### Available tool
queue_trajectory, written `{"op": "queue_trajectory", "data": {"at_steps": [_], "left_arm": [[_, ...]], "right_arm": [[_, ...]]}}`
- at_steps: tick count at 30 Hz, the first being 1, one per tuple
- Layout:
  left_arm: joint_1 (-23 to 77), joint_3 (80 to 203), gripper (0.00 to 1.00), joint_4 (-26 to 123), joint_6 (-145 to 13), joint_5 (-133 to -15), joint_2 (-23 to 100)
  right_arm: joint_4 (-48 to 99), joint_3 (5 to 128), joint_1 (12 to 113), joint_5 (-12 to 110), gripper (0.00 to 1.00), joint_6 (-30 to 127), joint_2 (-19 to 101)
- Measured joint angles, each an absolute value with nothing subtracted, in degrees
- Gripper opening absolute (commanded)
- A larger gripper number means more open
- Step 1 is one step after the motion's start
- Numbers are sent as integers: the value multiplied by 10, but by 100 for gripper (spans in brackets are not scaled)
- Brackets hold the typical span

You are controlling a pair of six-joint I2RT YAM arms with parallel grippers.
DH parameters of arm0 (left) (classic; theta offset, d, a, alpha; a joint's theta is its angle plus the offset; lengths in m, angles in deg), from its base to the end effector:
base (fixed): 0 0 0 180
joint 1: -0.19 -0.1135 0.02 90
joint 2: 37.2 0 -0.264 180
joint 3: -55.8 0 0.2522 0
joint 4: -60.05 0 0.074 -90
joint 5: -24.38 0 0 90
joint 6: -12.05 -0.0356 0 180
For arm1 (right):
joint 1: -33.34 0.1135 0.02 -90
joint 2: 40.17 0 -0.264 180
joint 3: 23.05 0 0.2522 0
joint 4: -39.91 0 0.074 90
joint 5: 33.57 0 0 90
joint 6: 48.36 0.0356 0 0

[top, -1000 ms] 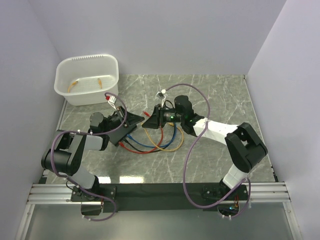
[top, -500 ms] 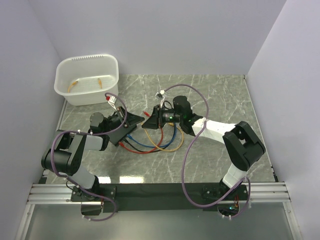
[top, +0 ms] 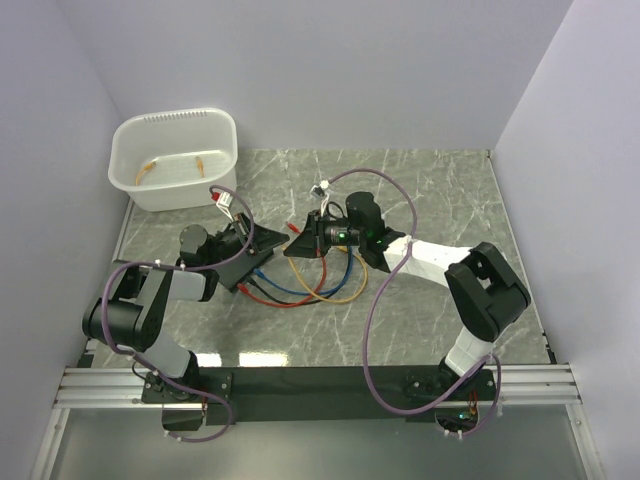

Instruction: Insert the plug into the switch port

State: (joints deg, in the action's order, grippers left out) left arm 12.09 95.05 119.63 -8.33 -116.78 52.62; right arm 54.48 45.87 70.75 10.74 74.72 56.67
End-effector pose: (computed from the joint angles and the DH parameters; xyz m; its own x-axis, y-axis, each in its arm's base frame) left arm 0.2629 -0.0837 0.1978 -0.7735 -0.4378 -0.4583 0.4508 0.1282 -0.8834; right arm 0.2788 0.2453 0.2347 -0.6872 -0.0456 -0.7251 -0.7189 0.1871 0.6695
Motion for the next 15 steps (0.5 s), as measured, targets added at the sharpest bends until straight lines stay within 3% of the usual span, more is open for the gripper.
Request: {"op": "queue_trajectory", "data": {"at_steps": [4, 5, 8, 11, 15], "left_arm": [[122, 951, 23, 1193, -104, -1166, 519], [123, 951, 36, 1190, -112, -1165, 514], [125, 951, 52, 1150, -152, -1142, 475], [127, 951, 62, 1076, -198, -1089, 417], [128, 951, 64, 990, -245, -1007, 359]], "right_arm": [[546, 457, 709, 109, 0, 746, 567], [549, 457, 709, 109, 0, 745, 567], [547, 457, 711, 115, 0, 737, 565], [525, 454, 719, 138, 0, 717, 560], [471, 454, 737, 183, 0, 682, 542]]}}
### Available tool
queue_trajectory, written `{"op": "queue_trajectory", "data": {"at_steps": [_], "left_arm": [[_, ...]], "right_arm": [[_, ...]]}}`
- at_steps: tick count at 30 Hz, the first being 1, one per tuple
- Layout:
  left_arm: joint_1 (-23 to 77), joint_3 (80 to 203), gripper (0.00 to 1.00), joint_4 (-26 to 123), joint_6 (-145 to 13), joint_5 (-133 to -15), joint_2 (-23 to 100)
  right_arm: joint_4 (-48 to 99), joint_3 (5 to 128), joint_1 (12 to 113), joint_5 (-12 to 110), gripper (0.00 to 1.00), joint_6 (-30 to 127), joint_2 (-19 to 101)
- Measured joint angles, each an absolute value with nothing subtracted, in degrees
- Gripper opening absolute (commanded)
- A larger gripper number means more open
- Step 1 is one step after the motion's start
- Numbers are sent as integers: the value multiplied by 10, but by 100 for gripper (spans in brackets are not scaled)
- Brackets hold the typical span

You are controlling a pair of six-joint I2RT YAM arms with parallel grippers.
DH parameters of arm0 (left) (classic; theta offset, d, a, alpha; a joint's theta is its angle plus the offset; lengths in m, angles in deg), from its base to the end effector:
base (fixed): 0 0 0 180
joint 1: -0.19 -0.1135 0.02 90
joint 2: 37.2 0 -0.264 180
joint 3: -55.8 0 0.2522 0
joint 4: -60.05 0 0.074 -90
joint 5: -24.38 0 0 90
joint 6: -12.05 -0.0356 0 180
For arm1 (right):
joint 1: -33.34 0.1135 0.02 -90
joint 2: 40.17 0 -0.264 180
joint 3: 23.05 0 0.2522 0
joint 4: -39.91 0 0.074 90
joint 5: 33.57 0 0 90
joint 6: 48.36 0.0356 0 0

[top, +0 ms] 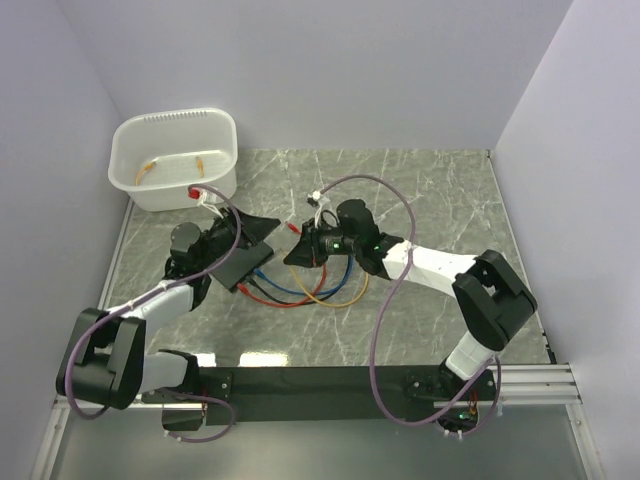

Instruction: Insert the plug into the switch port

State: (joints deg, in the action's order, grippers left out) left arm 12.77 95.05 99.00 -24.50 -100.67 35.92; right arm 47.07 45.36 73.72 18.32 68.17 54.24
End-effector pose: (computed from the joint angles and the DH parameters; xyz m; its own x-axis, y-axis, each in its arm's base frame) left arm 0.2449 -0.0756 0.2347 -0.5403 -0.5533 -0.6340 0.5081 0.3861 -0.7699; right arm 0.2627 0.2522 0.2332 -0.6465 -0.0885 -0.7577 -0.7443 0.2911 0.6011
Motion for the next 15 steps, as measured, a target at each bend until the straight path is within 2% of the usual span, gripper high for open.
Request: {"op": "queue_trajectory", "data": {"at_steps": [10, 15], "left_arm": [[125, 982, 59, 736, -302, -760, 337], [103, 994, 55, 677, -303, -708, 351]], "right_arm": [[293, 480, 845, 416, 0, 551, 514], [239, 516, 863, 521, 0, 503, 519]]}}
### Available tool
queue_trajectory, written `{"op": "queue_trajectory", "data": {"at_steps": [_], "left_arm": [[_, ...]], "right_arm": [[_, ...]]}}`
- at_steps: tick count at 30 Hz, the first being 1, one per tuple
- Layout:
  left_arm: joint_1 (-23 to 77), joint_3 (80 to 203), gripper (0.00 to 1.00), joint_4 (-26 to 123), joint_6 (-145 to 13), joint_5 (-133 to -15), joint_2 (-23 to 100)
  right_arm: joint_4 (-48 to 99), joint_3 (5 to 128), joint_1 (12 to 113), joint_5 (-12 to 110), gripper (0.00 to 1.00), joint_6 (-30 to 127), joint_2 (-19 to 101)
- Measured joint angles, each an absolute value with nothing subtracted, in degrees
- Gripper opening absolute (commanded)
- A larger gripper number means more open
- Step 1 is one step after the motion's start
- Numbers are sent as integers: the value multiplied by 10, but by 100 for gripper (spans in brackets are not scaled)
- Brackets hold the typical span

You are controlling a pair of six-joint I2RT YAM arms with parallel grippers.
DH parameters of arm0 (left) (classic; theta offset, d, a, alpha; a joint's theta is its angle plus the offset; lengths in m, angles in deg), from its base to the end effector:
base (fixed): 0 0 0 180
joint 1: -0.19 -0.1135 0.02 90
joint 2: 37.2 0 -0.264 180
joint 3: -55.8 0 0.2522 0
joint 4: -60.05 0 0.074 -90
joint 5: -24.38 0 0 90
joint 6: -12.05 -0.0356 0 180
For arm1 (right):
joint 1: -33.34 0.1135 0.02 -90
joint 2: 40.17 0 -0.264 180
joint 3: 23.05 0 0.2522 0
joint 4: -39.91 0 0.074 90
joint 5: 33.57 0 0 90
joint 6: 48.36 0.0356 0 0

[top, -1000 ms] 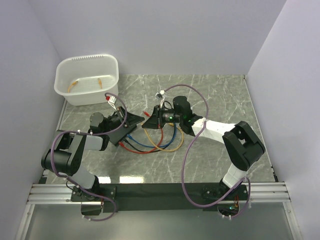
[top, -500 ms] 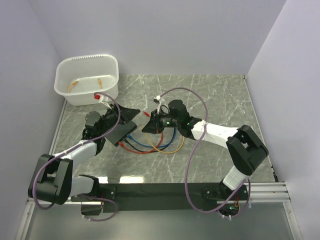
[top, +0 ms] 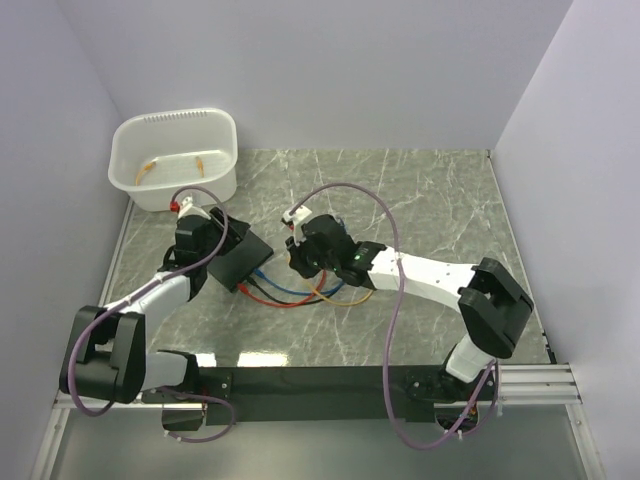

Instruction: Insert the plug into the switch port

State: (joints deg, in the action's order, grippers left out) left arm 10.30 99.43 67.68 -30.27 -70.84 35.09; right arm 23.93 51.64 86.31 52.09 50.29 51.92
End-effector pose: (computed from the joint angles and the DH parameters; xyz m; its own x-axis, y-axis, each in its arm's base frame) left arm 0.2585 -0.0494 0.2048 -0.4289 -0.6715 -0.6043 -0.0872 0.6966 -0.7121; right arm 0.2157 0.2904 0.2417 -0.4530 -0.3515 -0.8193 -0.7748 0.6099 0.1668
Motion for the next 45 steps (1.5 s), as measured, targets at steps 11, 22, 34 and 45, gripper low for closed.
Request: {"op": "queue_trajectory", "data": {"at_steps": [11, 22, 34, 45], "left_arm": [[56, 994, 54, 636, -302, -680, 370], [9, 994, 52, 610, -283, -652, 400], [-18, 987, 47, 629, -259, -657, 445], [-22, 993, 41, 688, -241, -700, 508]], "right_arm": [[178, 620, 863, 650, 0, 421, 622], [175, 673, 864, 626, 0, 371, 711], [194, 670, 873, 605, 0, 389, 720], [206, 661, 853, 579, 0, 422, 721]]}}
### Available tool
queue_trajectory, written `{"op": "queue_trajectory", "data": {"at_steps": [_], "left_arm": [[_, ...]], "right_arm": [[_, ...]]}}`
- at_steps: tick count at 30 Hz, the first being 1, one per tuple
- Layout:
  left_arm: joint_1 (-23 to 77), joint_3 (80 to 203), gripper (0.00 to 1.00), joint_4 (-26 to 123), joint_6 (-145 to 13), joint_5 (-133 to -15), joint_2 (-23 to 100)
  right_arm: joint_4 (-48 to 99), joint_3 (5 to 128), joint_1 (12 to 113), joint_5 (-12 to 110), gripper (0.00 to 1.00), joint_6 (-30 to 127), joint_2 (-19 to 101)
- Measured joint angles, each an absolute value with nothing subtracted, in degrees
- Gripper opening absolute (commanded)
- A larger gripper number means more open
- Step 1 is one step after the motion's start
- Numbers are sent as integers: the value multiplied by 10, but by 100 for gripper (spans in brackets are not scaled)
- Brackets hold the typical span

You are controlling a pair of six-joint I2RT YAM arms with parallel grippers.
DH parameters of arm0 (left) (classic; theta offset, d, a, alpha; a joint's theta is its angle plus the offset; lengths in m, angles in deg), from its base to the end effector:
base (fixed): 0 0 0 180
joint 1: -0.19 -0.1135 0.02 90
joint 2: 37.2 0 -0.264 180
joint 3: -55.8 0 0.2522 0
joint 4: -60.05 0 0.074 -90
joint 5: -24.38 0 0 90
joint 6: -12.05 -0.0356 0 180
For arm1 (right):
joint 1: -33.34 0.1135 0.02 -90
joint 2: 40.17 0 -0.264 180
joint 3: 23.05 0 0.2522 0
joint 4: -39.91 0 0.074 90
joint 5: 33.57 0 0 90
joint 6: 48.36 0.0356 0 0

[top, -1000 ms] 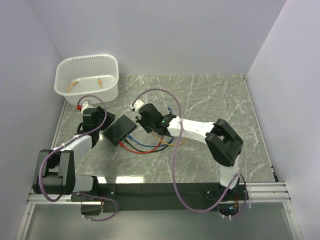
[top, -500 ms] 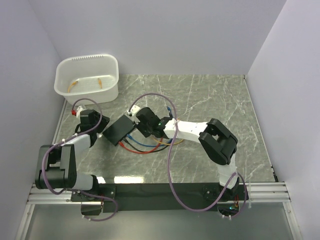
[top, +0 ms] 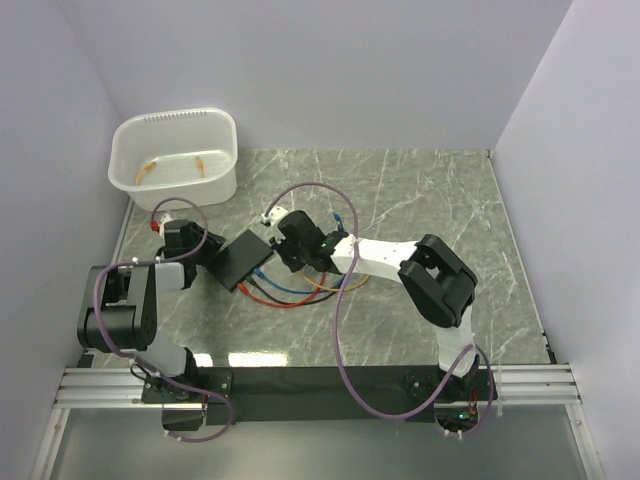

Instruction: Insert the plug into the switch port

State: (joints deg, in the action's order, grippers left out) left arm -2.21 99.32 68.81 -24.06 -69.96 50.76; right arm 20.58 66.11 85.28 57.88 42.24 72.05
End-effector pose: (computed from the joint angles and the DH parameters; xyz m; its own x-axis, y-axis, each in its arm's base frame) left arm 0.2795 0.0090 0.1369 -0.3593 -0.8213 -0.4431 -0.4592 0.5689 -0.6822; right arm 0.2675 0.3402 0.1852 -0.4237 -0.5242 -0.7387 -0.7712 0.6365 -0.0093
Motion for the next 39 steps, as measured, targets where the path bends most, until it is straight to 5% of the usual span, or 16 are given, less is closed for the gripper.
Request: {"op": "queue_trajectory", "data": {"at_steps": [39], "left_arm": [[5, 1020, 37, 784, -243, -789, 593]], "right_arm": [[130, 756, 872, 591, 0, 435, 812]]}}
